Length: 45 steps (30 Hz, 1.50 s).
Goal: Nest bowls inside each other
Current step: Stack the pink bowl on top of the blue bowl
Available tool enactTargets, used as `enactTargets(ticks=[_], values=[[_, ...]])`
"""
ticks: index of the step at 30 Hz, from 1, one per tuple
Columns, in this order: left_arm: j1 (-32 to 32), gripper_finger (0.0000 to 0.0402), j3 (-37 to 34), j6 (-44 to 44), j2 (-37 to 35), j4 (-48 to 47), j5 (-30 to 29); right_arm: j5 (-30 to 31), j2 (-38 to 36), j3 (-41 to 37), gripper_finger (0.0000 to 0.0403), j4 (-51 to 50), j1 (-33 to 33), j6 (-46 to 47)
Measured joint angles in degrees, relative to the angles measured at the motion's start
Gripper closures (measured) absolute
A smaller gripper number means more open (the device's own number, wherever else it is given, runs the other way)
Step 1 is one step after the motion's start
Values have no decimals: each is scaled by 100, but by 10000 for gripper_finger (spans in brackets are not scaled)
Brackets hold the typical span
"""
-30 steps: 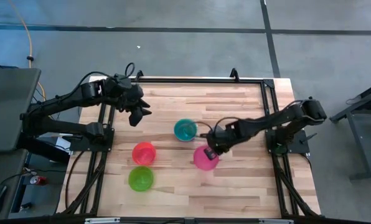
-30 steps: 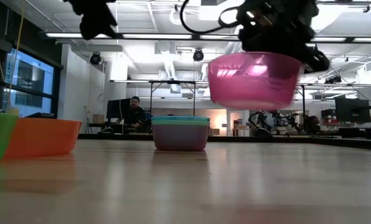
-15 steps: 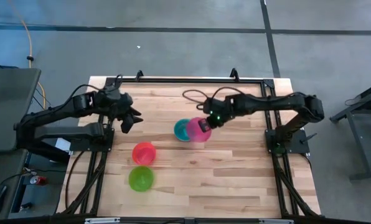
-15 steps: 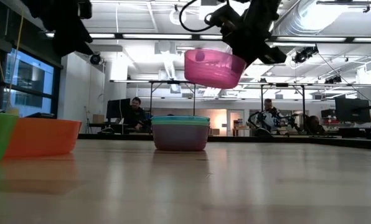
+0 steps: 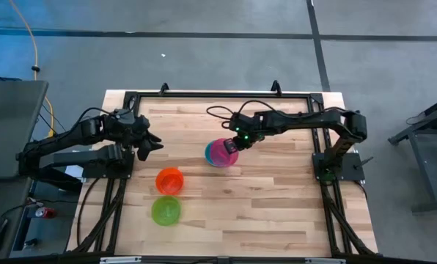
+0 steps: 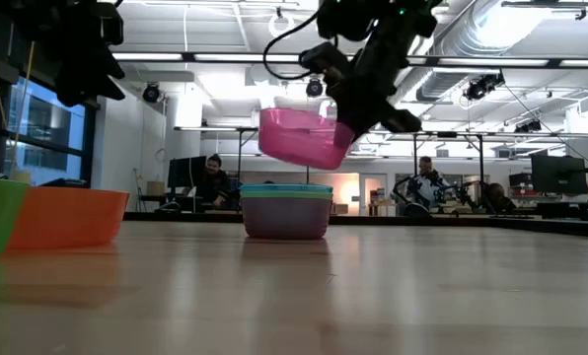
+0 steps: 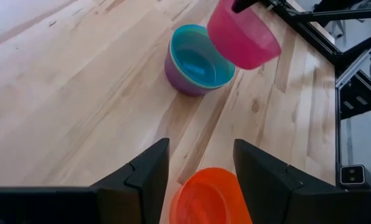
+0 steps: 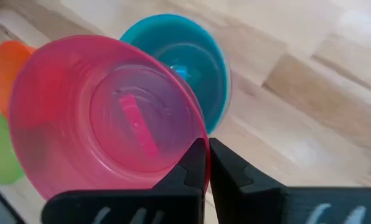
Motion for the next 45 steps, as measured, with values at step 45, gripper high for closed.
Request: enactTargets(ticks=[45], values=[[0, 234, -76, -123, -47, 174, -158, 151, 883, 663, 403, -299, -306, -602]])
